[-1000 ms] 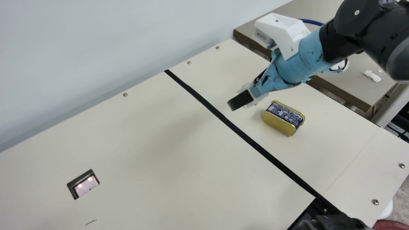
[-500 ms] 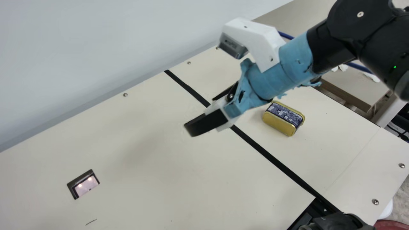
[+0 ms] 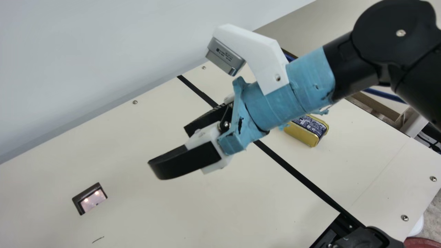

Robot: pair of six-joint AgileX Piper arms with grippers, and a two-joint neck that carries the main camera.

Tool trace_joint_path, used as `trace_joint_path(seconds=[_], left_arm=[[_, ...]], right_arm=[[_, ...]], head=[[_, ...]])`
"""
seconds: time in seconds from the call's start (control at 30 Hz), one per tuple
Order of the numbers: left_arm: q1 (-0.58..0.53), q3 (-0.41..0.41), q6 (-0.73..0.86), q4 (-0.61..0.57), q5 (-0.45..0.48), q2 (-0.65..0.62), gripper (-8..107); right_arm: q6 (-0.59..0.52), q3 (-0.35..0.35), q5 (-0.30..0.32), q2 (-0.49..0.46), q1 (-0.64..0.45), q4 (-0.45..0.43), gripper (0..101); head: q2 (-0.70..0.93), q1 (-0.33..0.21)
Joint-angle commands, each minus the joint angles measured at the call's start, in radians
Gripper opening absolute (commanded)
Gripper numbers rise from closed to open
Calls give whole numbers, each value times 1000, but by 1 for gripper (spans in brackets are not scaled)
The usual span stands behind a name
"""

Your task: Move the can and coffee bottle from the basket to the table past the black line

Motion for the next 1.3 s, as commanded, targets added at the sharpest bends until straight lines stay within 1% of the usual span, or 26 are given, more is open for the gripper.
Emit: trace_joint_path(seconds=[0.0,0.1,0.23,0.3,0.37,0.4,0.5,0.93,1.07,1.27], left_arm=[[0,0,0,0,0,0,90],[0,0,0,0,0,0,90],[0,0,0,0,0,0,90],[0,0,0,0,0,0,90],[0,0,0,0,0,0,90],[0,0,0,0,0,0,90],[0,0,0,0,0,0,90],[0,0,0,0,0,0,90],[0,0,0,0,0,0,90],[0,0,0,0,0,0,90]], right_arm=[[19,10,0,-25,7,31,101],[50,23,0,-63,21,57,101],[99,30,0,-114,42,68,101],[126,30,0,-140,51,65,101],[156,26,0,-163,56,39,101],[134,30,2,-148,53,63,101],[160,28,6,-167,55,41,101],[160,28,3,-167,55,44,101],[160,28,2,-167,55,44,101],[160,28,2,-167,55,44,101]], head=[[-23,-20],[-23,-20],[-23,-20],[-23,-20],[-23,-20],[-23,-20],[-23,-20],[-20,-19],[53,-8],[252,11]])
